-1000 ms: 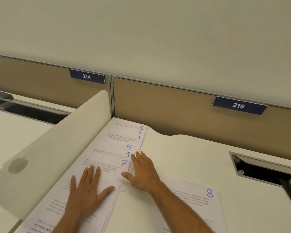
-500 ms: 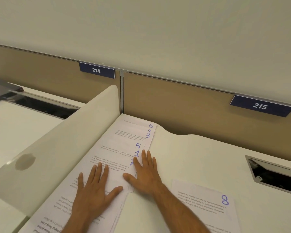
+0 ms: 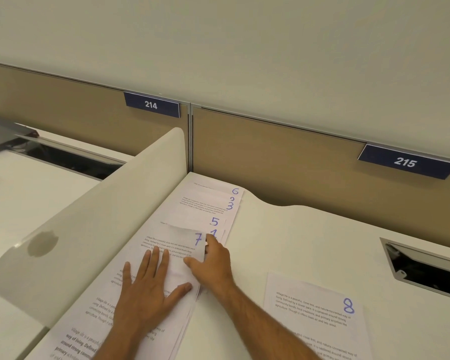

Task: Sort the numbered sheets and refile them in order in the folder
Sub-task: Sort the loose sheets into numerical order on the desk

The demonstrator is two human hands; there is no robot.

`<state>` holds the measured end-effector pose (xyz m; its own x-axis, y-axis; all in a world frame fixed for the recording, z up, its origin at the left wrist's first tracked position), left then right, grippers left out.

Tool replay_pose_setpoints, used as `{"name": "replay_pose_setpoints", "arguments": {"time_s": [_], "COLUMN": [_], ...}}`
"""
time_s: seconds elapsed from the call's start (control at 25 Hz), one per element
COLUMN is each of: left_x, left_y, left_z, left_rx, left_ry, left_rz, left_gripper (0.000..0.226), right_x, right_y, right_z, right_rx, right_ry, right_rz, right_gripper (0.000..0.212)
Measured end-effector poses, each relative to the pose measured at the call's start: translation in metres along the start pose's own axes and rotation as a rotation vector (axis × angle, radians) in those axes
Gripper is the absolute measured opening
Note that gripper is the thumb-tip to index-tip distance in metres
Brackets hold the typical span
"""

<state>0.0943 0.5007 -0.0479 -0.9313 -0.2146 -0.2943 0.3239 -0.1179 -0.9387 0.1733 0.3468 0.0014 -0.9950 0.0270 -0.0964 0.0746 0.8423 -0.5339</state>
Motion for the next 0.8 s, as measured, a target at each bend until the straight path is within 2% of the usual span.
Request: {"name": "replay_pose_setpoints", "arguments": {"time_s": [0.12, 0.52, 0.8], "left_x": [0.0, 0.002, 0.004], "left_y": [-0.001, -0.011, -0.013], "left_z": [0.0, -0.011, -0.004], "left_rx": [0.002, 0.04, 0.052], "left_ry": [-0.003, -0.018, 0.039], "left_rz": [-0.003, -0.027, -0.043], "left_gripper": [0.104, 0.107, 0.105], "right_x": [-0.002, -0.014, -0.056], "right_y": [-0.004, -0.025, -0.075], "right_z": [-0.004, -0.026, -0.047], "right_rx": [0.014, -0.16, -0.26], "right_ry": [0.082, 0.129, 0.121], "right_rz": [0.014, 0.1, 0.281], "right_gripper": [0.017, 0.018, 0.007]}}
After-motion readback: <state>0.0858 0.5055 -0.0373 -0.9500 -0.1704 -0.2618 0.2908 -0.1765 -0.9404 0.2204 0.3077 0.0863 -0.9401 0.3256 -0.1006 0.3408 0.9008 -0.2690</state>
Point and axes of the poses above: each hand's wrist, its own x-axis away from the middle knuckle, its own y-axis out of the palm, z = x × y, the point moved 3 cm from there along -x, towards the middle knuckle, and after that the axes turned 14 degrees about z, right-handed, at the moved point
